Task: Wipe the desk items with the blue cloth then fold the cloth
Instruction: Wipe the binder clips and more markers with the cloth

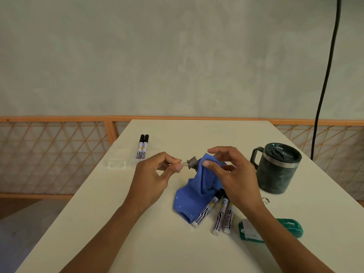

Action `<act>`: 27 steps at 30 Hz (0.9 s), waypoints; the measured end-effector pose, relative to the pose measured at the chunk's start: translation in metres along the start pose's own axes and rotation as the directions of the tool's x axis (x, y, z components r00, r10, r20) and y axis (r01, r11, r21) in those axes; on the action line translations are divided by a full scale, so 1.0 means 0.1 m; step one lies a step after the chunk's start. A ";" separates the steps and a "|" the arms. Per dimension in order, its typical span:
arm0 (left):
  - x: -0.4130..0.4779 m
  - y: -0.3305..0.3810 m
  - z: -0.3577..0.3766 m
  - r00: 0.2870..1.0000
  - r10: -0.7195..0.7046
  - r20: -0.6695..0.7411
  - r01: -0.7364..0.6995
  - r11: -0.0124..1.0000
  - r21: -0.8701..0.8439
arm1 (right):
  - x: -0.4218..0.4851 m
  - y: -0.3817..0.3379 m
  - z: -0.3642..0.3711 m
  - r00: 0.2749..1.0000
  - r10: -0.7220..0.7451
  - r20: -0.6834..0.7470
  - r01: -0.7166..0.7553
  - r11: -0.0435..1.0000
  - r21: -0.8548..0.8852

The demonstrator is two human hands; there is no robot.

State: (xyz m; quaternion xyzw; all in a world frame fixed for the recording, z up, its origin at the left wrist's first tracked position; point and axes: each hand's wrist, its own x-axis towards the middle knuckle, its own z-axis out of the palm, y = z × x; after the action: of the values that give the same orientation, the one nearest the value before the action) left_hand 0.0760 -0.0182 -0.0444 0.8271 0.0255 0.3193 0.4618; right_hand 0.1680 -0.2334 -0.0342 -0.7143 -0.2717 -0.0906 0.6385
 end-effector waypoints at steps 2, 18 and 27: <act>0.00 0.00 0.00 0.999 -0.034 -0.034 0.033 0.999 -0.022 | -0.02 0.01 0.02 0.999 0.022 -0.033 -0.022 1.000 -0.013; -0.04 0.13 0.02 1.000 -0.016 -0.016 0.014 0.996 -0.090 | -0.03 0.05 0.04 0.996 -0.087 0.030 0.091 0.980 -0.177; 0.02 0.03 -0.10 0.998 0.049 -0.037 -0.048 0.999 0.024 | -0.12 0.07 0.14 0.976 -0.186 0.117 0.211 0.941 -0.265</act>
State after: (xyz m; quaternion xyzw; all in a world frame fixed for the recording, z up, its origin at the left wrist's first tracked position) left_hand 0.0714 -0.0124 -0.0371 0.8266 0.0177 0.3459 0.4437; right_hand 0.1588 -0.2236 -0.0480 -0.7687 -0.3556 -0.1590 0.5073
